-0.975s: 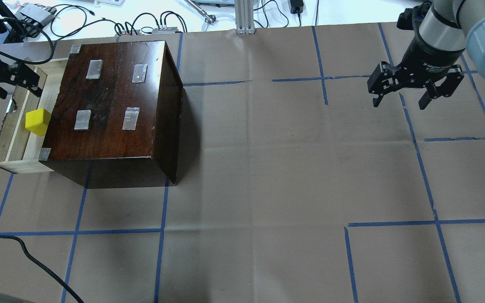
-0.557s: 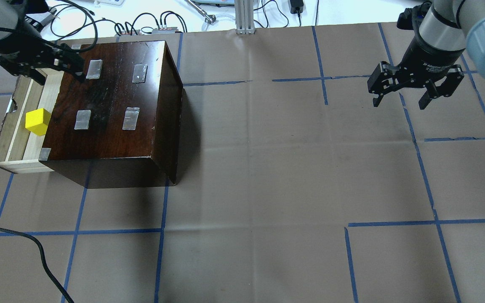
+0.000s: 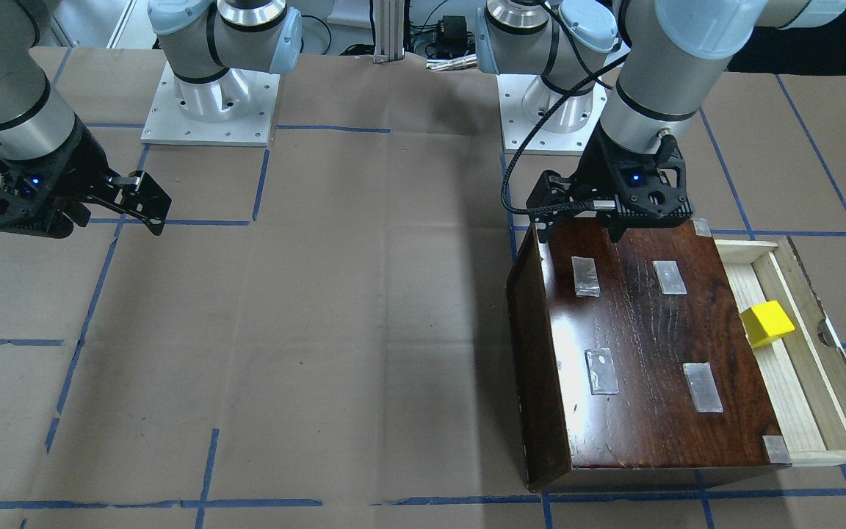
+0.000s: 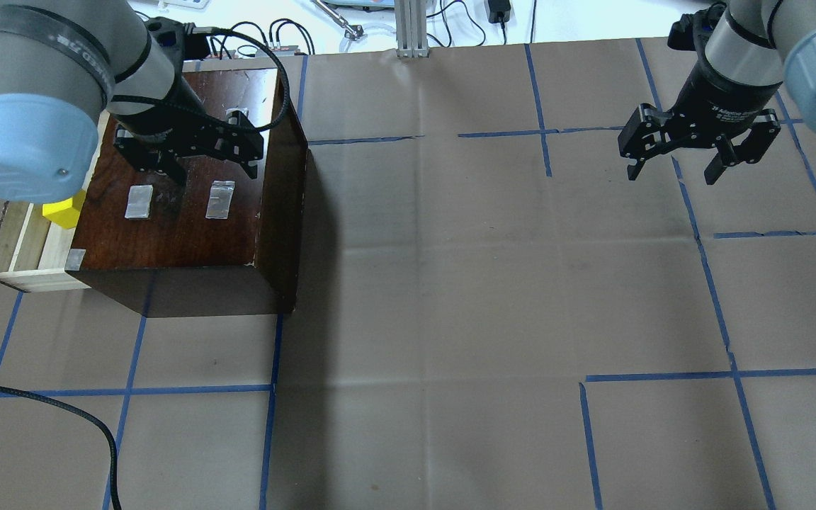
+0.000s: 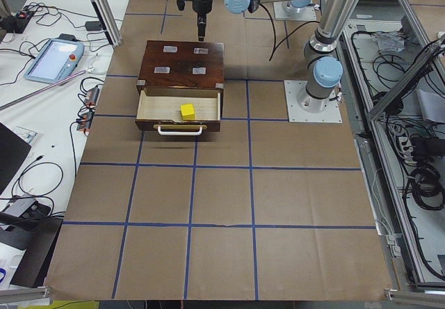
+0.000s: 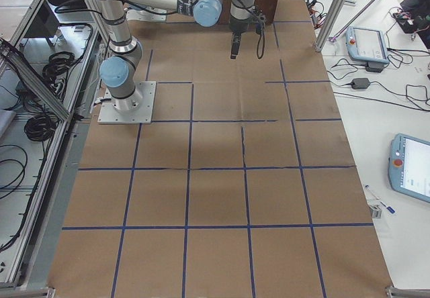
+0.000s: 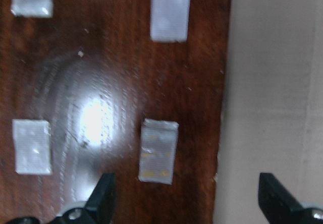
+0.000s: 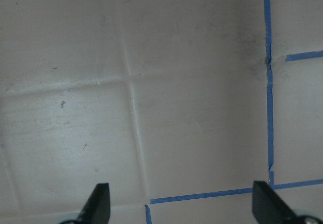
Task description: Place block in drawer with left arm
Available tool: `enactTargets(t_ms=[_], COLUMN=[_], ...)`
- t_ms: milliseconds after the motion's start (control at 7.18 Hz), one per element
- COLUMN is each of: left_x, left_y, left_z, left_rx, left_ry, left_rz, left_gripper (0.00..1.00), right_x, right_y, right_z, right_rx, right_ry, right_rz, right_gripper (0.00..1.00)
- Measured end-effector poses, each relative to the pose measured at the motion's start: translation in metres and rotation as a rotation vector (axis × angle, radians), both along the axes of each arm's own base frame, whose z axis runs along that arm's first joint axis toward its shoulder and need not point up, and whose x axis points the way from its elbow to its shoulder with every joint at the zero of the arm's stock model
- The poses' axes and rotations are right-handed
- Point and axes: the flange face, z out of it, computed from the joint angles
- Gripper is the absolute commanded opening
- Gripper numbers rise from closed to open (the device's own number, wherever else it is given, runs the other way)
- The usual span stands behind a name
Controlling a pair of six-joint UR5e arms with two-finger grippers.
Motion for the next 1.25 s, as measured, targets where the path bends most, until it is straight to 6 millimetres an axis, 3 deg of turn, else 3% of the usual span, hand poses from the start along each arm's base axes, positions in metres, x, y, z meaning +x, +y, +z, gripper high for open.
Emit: enactTargets(t_ms=[278, 1253], left_x=[-0.003, 0.001], left_y=[0.019, 0.016], left_z=[-0.011, -0.025], left_rx=[0.018, 0.036], left_ry=[0.001, 0.0], left_rz=[-0.005, -0.038], left_gripper=[0.99, 0.99], right_x=[0.0, 0.0], right_y=[0.0, 0.0], right_z=[0.0, 0.0], right_rx=[0.0, 0.0], right_ry=[0.0, 0.0], right_rz=[0.0, 0.001], right_gripper=[1.0, 1.0])
